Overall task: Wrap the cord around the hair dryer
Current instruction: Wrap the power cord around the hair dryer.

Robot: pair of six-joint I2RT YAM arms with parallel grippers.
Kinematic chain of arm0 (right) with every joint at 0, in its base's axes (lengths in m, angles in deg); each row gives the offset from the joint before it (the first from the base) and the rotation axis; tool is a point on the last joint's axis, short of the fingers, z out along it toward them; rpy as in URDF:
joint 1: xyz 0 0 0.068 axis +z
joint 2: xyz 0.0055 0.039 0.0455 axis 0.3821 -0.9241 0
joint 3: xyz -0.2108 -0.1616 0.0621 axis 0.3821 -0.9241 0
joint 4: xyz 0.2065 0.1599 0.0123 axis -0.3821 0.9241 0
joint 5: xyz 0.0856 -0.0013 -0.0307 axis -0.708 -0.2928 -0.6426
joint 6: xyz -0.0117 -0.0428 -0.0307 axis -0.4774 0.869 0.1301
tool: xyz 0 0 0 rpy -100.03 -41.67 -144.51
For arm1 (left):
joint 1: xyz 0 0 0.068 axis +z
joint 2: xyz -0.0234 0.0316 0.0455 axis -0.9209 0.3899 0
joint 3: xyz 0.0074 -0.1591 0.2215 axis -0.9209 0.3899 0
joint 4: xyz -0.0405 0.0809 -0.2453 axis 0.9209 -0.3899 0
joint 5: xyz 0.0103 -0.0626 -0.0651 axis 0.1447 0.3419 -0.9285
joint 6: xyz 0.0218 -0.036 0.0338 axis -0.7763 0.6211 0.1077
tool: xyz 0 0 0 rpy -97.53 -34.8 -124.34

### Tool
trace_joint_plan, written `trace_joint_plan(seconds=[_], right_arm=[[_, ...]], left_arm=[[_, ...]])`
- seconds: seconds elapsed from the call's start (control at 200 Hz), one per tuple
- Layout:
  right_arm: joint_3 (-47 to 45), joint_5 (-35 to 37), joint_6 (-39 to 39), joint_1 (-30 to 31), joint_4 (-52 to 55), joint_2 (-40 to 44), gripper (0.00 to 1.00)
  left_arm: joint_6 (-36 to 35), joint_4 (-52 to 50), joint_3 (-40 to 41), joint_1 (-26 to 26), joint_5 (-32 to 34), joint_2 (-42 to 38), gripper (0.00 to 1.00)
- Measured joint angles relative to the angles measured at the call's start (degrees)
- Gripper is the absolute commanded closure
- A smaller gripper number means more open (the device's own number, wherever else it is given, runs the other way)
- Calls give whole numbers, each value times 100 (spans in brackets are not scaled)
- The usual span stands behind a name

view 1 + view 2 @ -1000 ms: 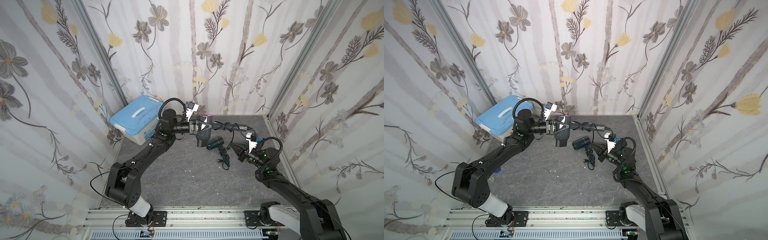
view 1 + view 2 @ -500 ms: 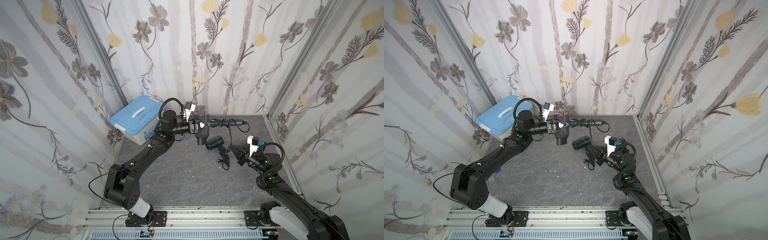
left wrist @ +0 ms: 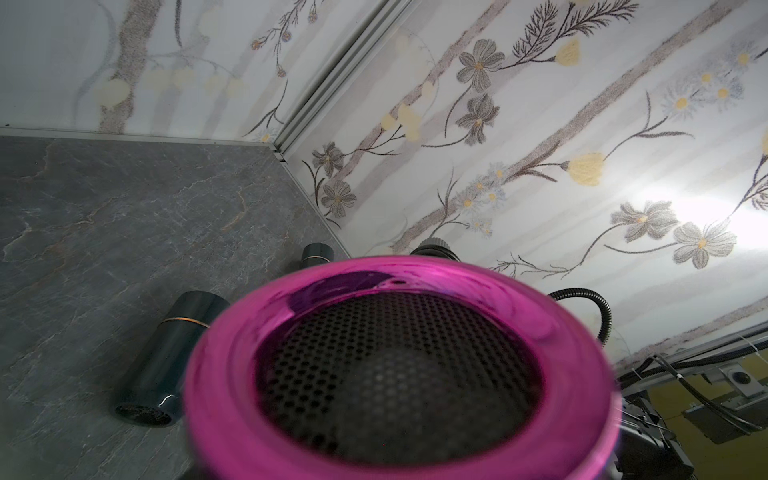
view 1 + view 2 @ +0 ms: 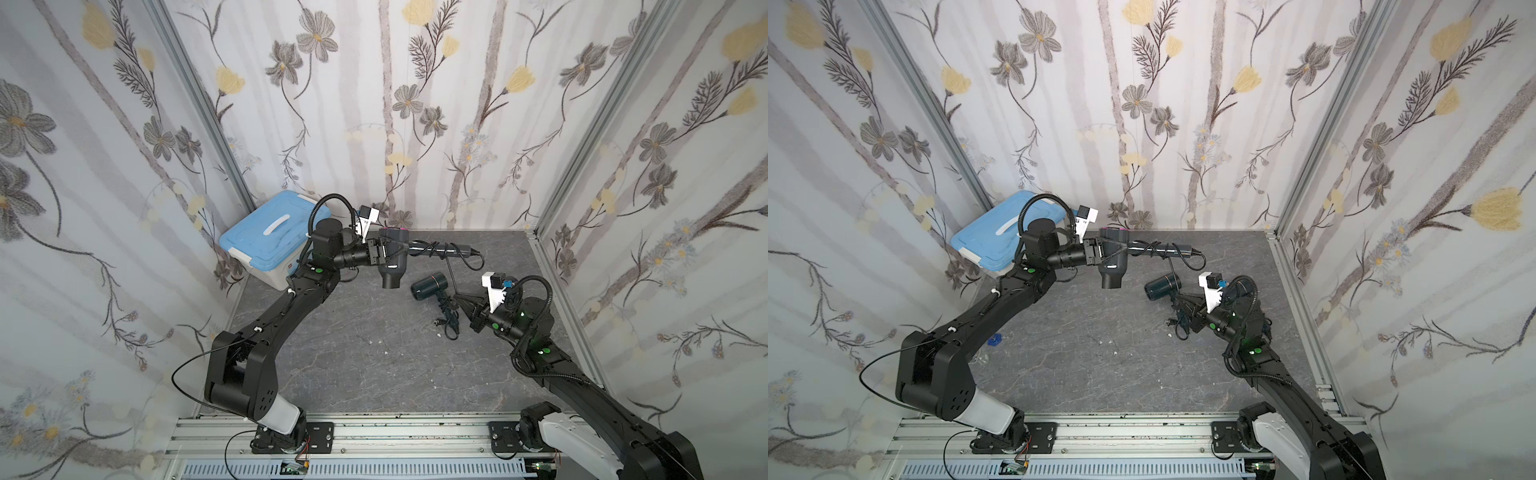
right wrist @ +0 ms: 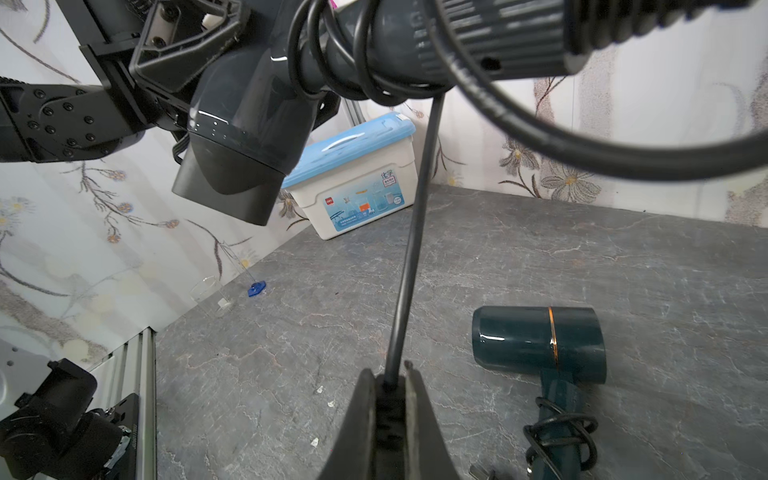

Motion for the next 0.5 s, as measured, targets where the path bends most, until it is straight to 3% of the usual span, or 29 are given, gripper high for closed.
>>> trace_joint_plan(seconds=[0.225, 0.5], right_arm=[[-15, 37, -22, 17, 350, 120, 100], [710, -448, -389, 81, 1097, 90, 100]], left_arm=[[68, -114, -70, 61, -50, 15, 100], [-962, -551, -339, -595, 872, 13, 100]])
